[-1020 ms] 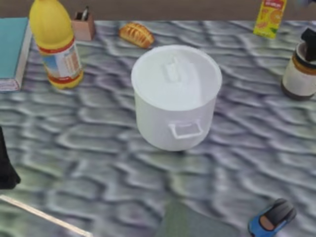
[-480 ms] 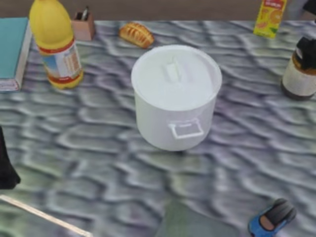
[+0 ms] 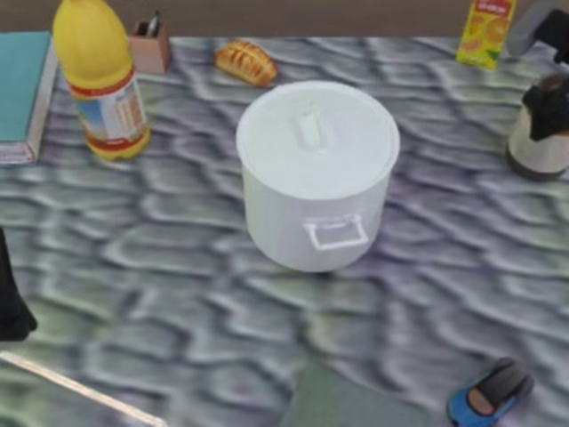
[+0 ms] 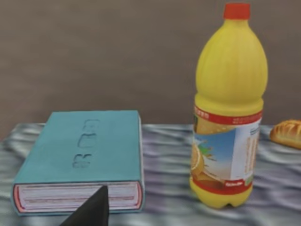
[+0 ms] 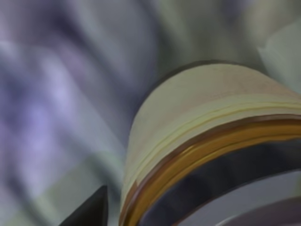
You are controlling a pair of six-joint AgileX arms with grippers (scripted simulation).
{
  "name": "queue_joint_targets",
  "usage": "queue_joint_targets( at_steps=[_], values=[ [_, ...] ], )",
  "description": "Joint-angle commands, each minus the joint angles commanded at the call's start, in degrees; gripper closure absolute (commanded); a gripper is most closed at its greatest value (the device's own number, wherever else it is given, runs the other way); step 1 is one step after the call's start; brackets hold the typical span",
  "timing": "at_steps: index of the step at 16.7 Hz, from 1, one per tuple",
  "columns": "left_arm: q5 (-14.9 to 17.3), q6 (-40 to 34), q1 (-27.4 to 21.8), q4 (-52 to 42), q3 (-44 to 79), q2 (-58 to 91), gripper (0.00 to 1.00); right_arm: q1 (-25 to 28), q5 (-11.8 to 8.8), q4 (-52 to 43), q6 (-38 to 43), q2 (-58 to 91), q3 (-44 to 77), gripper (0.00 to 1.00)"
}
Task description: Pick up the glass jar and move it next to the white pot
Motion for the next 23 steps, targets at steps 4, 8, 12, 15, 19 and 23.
queue_joint_targets(
  at_steps=[4,8,12,15,19,23],
  values=[
    [0.0,0.0,0.0,0.0,0.0,0.0,0.0,0.2,0.1,-2.1,0.2,4.8,6.7,0.0],
    [0.0,0.0,0.0,0.0,0.0,0.0,0.0,0.3,0.1,-2.1,0.2,5.0,6.9,0.0],
    [0.0,0.0,0.0,0.0,0.0,0.0,0.0,0.3,0.1,-2.1,0.2,5.0,6.9,0.3],
    [0.0,0.0,0.0,0.0,0.0,0.0,0.0,0.3,0.1,-2.1,0.2,5.0,6.9,0.53],
    [0.0,0.0,0.0,0.0,0.0,0.0,0.0,0.3,0.1,-2.1,0.2,5.0,6.9,0.83],
    [0.0,0.0,0.0,0.0,0.0,0.0,0.0,0.3,0.1,-2.1,0.2,5.0,6.9,1.0]
  ],
)
